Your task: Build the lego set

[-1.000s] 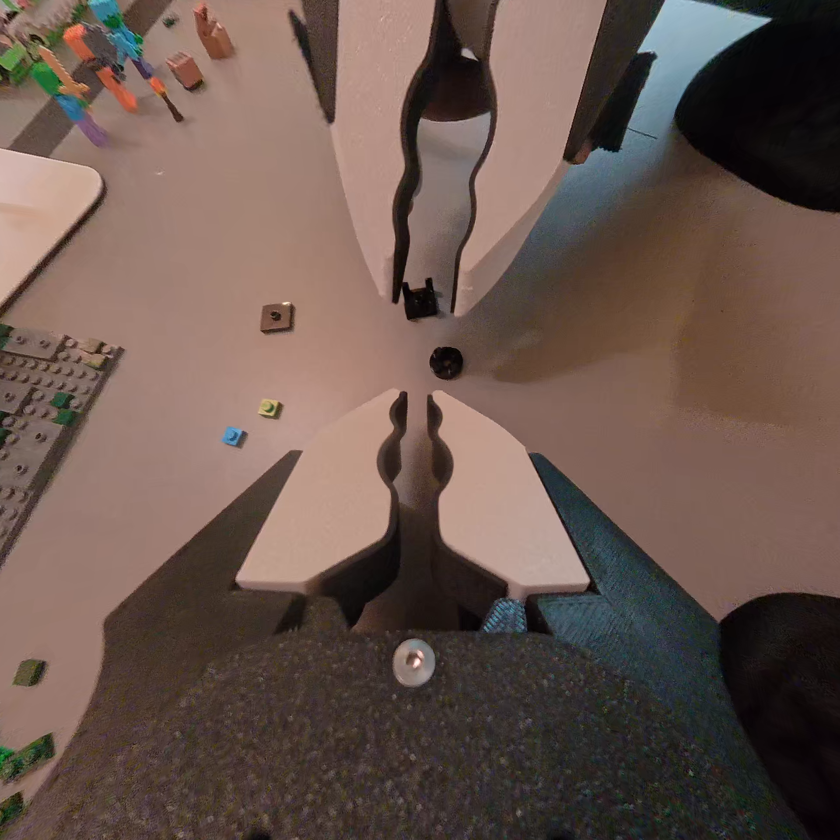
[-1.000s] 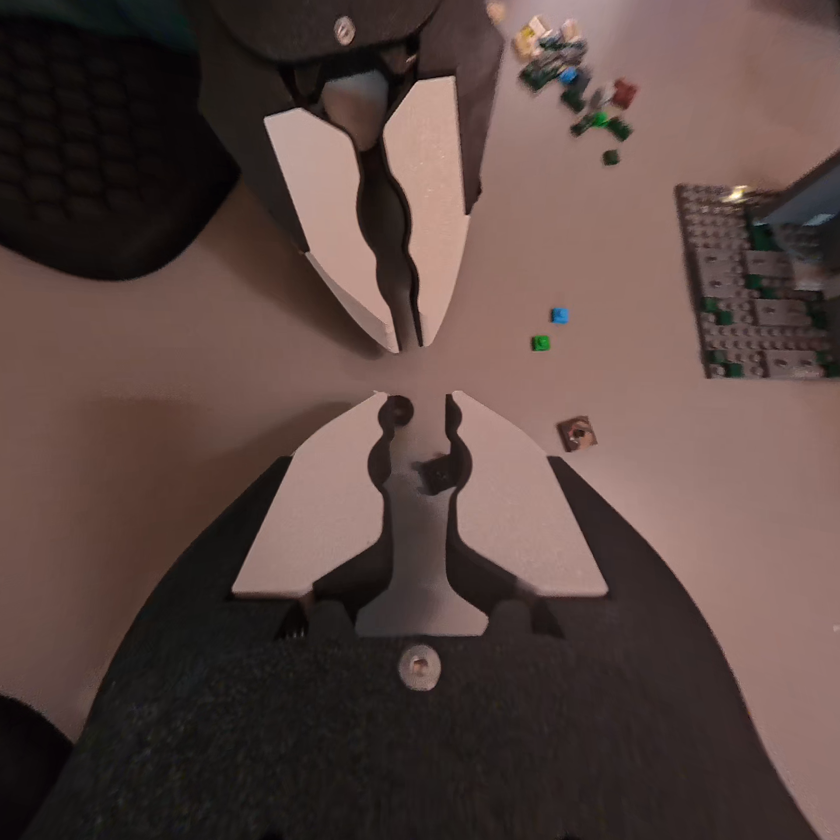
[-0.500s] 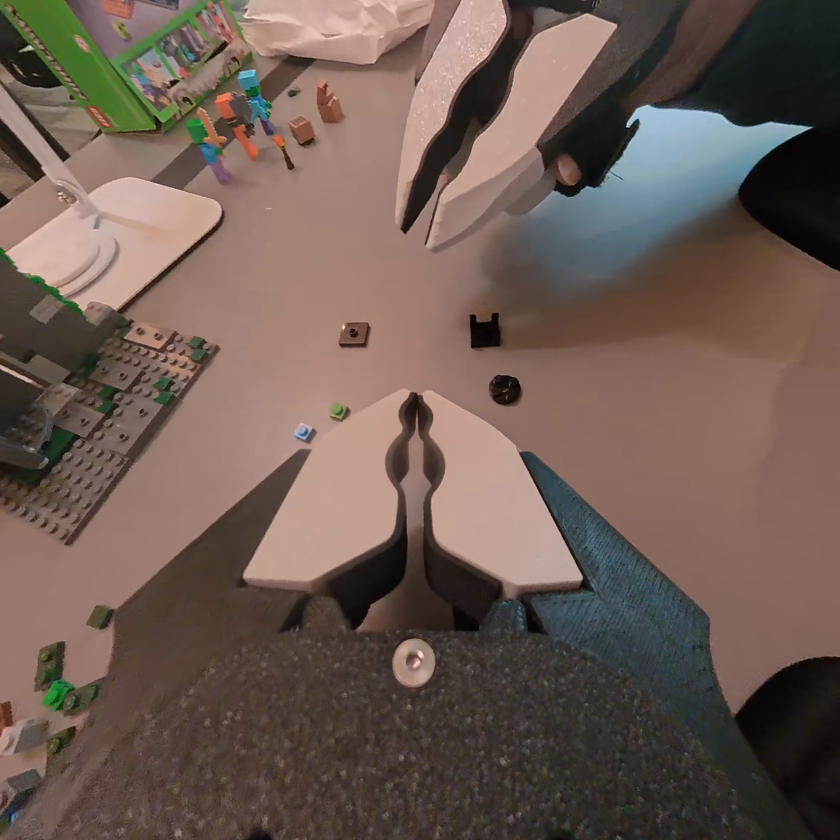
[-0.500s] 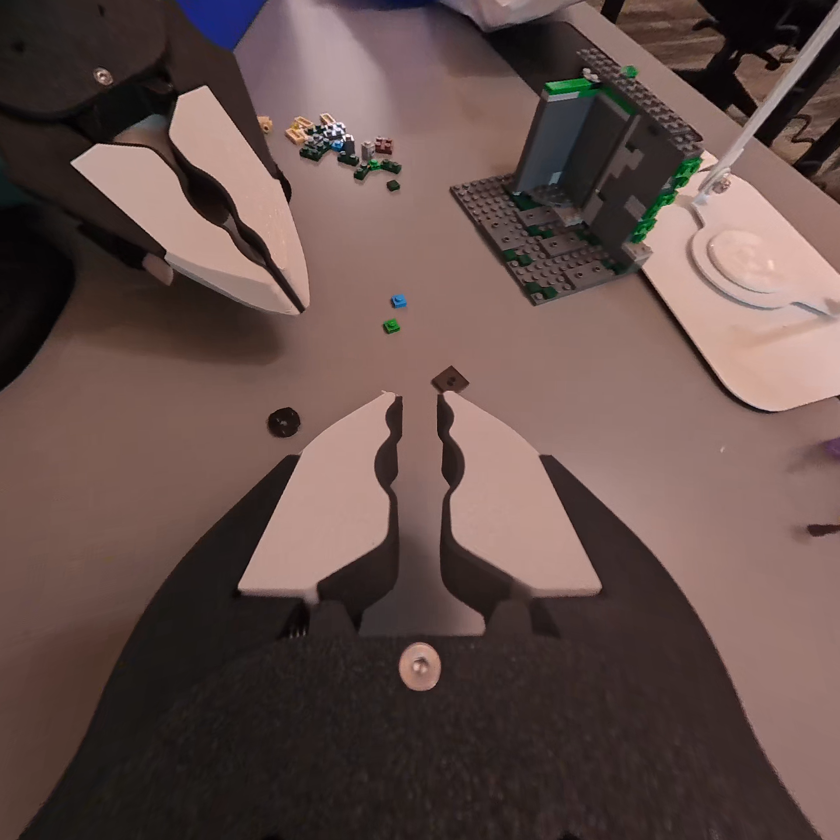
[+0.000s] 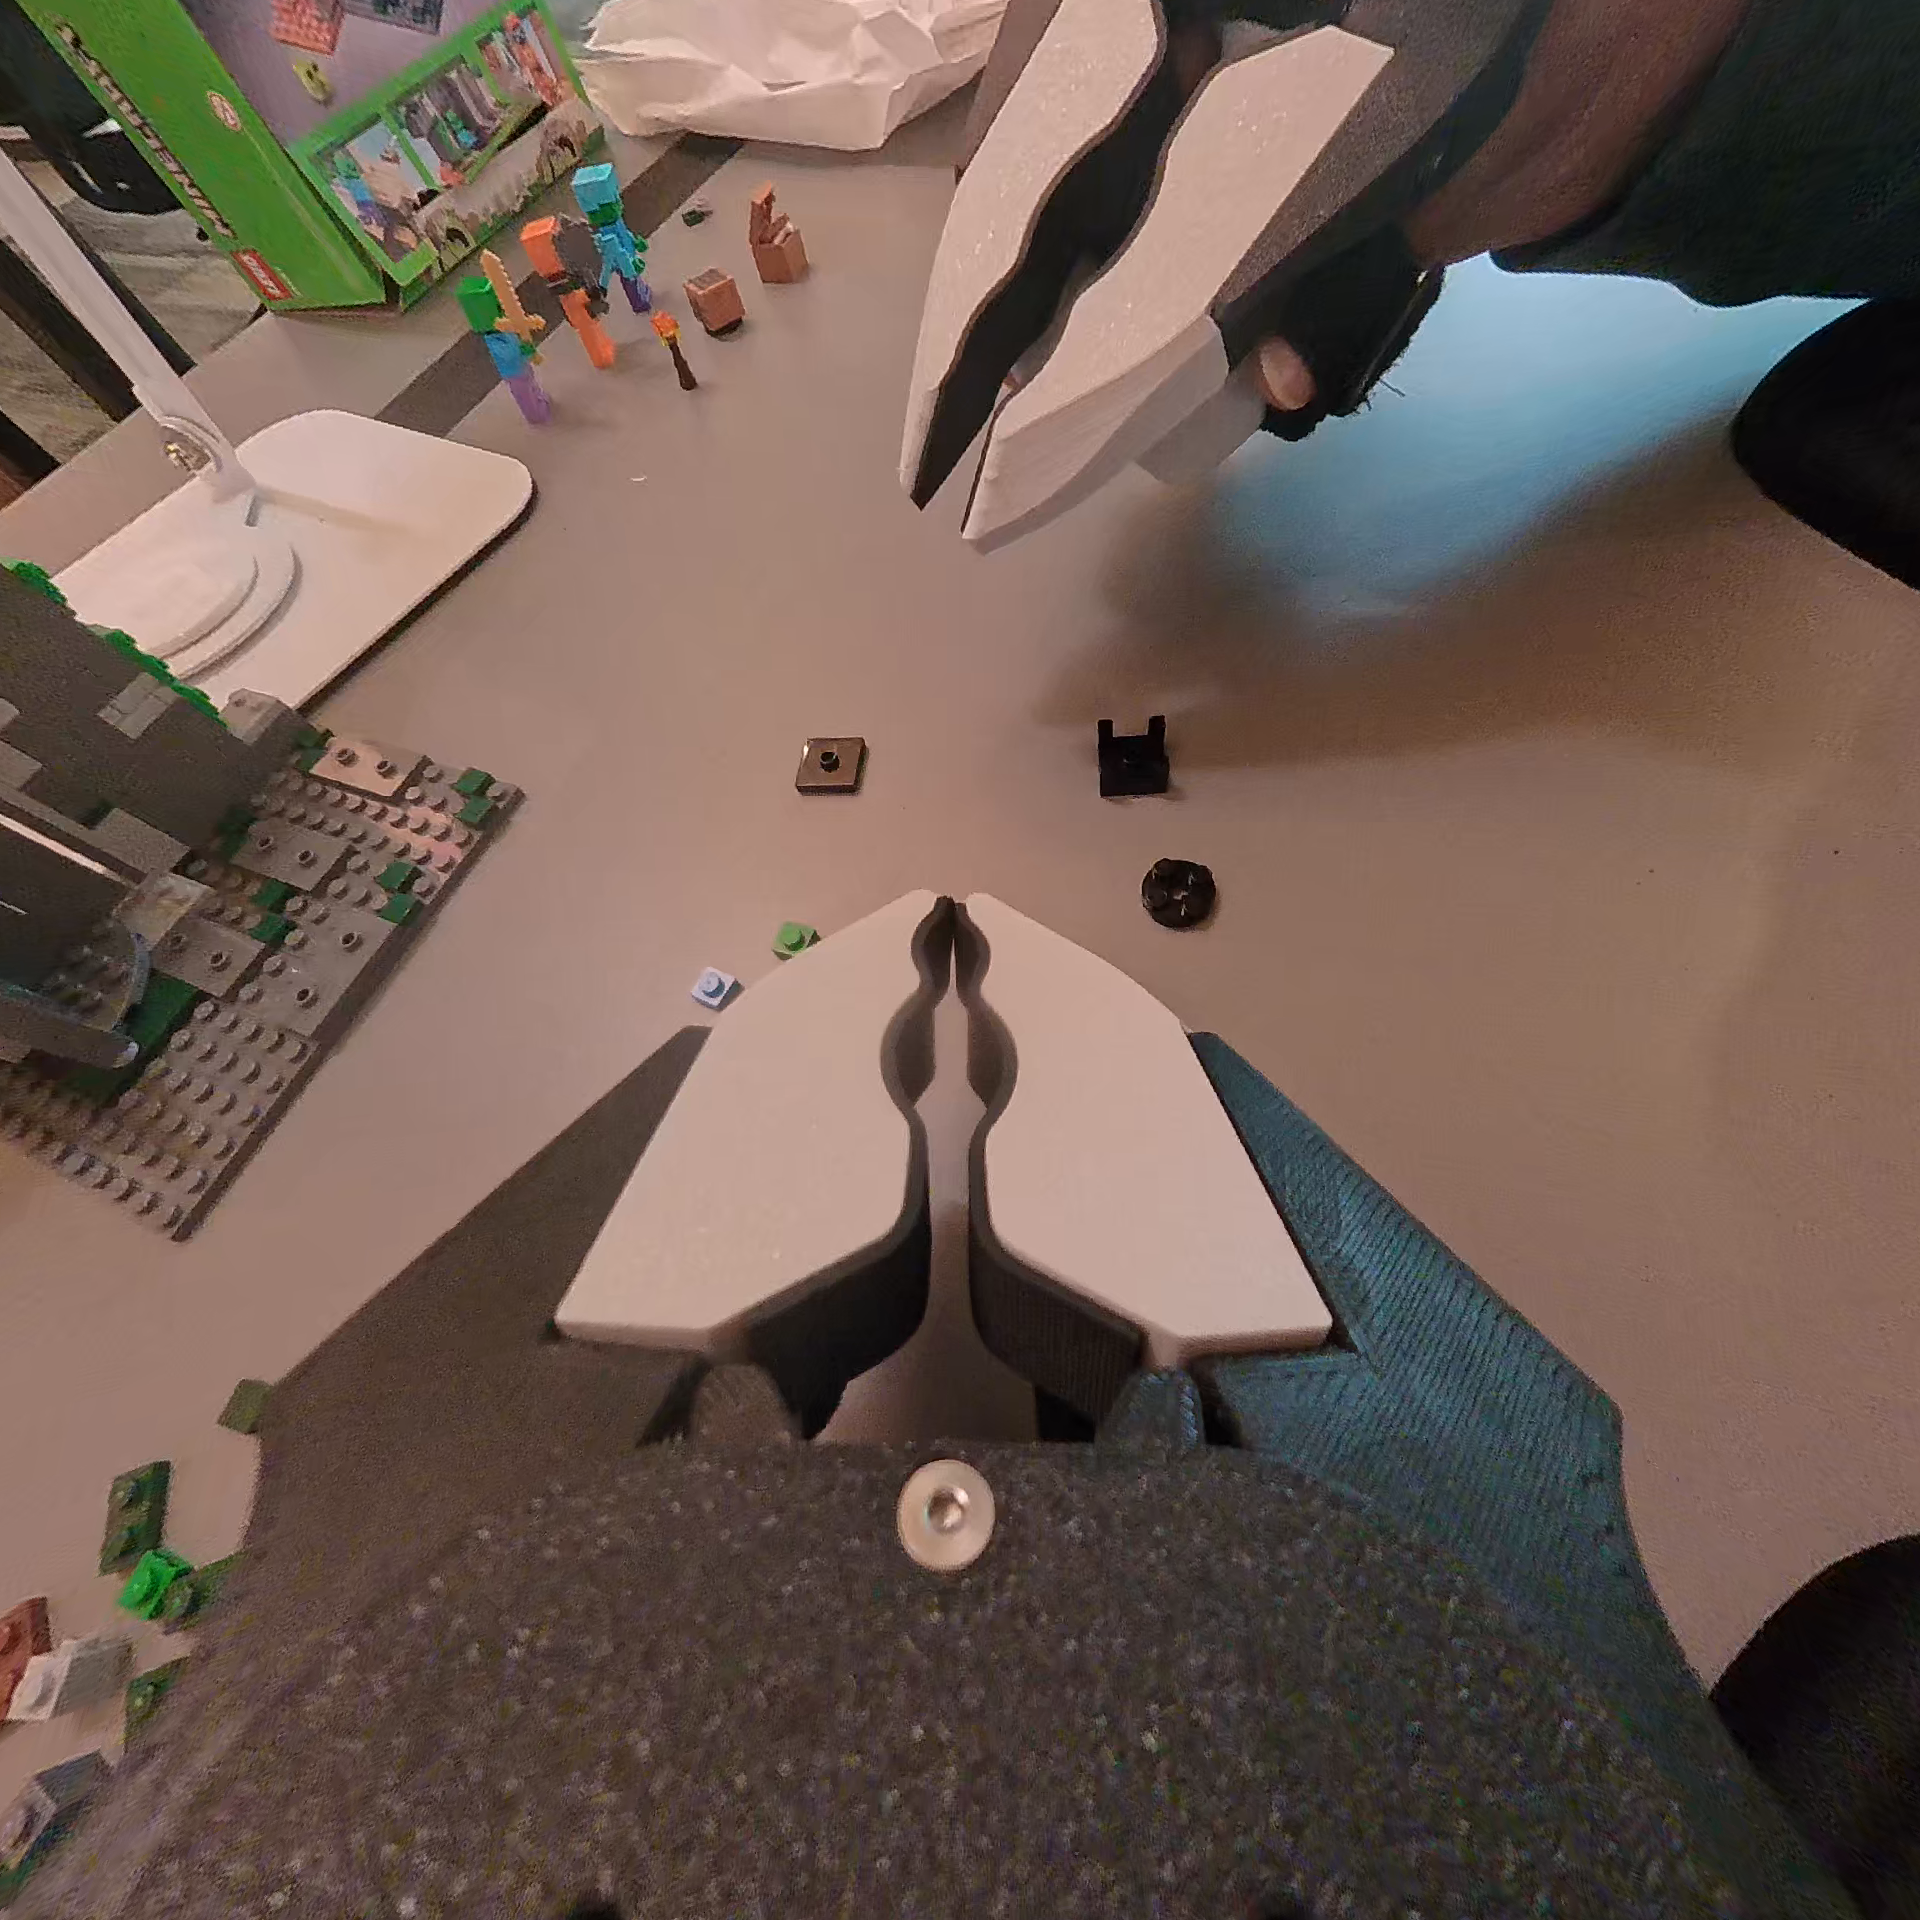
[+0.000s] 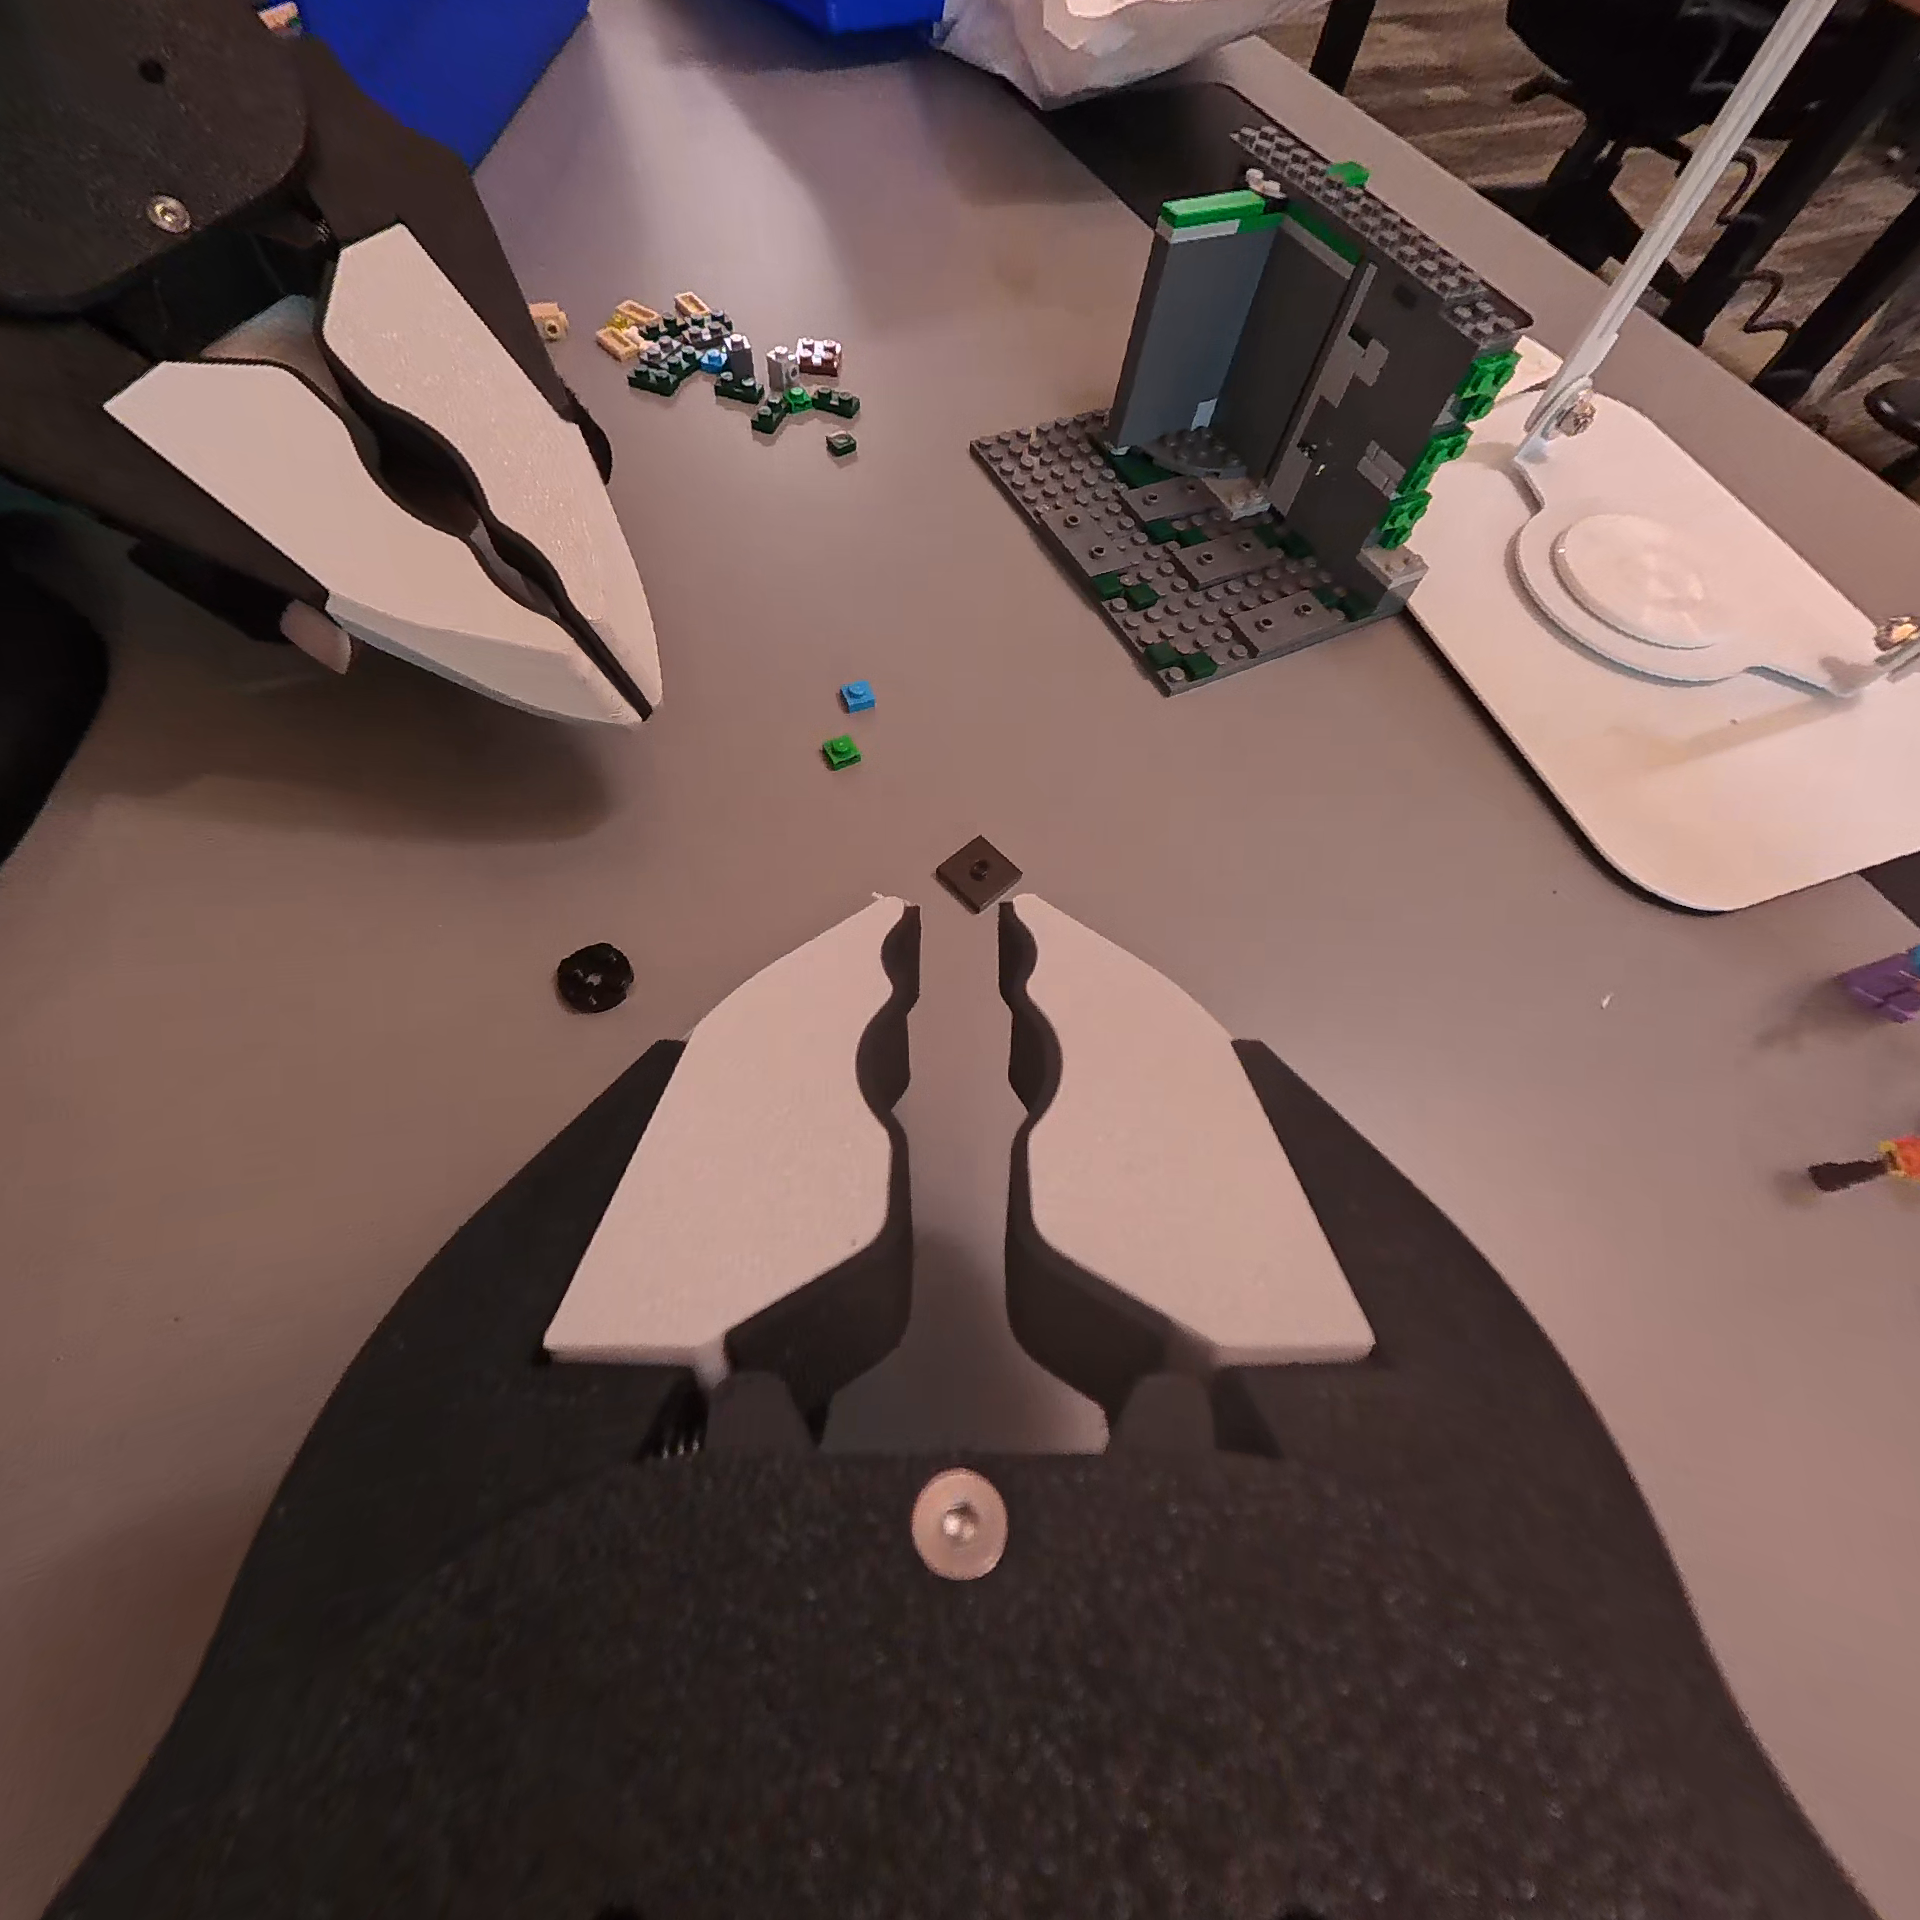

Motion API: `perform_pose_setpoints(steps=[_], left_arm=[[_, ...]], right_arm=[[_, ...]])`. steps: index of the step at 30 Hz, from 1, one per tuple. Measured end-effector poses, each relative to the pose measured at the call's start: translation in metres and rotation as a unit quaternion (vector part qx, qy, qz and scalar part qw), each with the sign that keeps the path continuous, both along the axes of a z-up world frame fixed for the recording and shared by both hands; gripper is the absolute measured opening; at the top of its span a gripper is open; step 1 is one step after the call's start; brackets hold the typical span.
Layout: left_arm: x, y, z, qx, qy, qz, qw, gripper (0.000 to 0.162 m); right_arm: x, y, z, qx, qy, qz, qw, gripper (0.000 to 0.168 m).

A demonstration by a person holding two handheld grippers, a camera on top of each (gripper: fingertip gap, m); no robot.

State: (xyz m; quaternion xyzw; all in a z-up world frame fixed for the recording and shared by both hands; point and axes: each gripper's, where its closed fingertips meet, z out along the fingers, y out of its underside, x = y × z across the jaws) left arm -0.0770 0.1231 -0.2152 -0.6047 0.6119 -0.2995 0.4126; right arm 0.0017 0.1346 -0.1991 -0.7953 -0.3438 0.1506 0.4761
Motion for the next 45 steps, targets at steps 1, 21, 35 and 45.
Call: perform_pose_setpoints(steps=[1,21,35,45], left_arm=[[0.000,0.000,0.000,0.000,0.001,0.000,1.000,0.000],[0.016,-0.044,-0.027,-0.039,0.093,-0.096,0.990,0.018],[0.022,-0.047,-0.034,-0.041,0.129,-0.110,0.985,0.016],[0.022,-0.043,-0.029,-0.029,0.120,-0.100,0.987,0.004]], right_arm=[[0.000,0.000,0.001,0.001,0.000,0.000,1.000,0.014],[-0.024,-0.042,-0.045,-0.072,-0.106,0.176,0.976,0.026],[-0.024,-0.043,-0.049,-0.082,-0.107,0.191,0.972,0.025],[-0.027,-0.044,-0.050,-0.093,-0.109,0.205,0.968,0.024]])
